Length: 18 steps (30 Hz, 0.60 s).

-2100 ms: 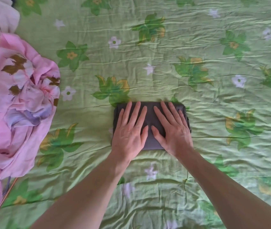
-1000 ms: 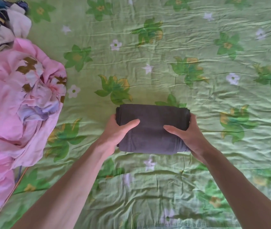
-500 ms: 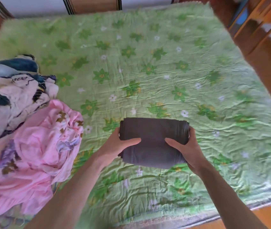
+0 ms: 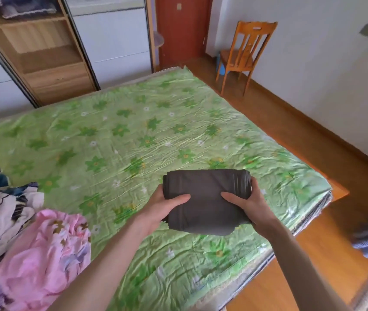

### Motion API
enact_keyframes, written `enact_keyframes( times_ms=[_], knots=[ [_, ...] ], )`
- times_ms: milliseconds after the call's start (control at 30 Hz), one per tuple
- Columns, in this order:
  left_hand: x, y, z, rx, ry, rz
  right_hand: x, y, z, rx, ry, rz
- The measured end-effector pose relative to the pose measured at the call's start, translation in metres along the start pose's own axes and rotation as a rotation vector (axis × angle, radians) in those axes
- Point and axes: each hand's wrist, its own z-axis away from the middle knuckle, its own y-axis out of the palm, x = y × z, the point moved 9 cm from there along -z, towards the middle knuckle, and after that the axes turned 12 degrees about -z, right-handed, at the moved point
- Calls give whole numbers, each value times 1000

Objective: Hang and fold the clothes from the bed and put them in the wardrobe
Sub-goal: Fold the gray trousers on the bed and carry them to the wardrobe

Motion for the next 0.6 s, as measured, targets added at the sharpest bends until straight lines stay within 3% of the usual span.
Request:
enact_keyframes(
  times_ms=[367,600],
  knots=[
    [-85,176,-9,135,133,-37,57,-179,68,-273,-97,-118],
    [-128,324,-25,197,150,-112,97,-315,85,-387,-141,-157]
  ],
)
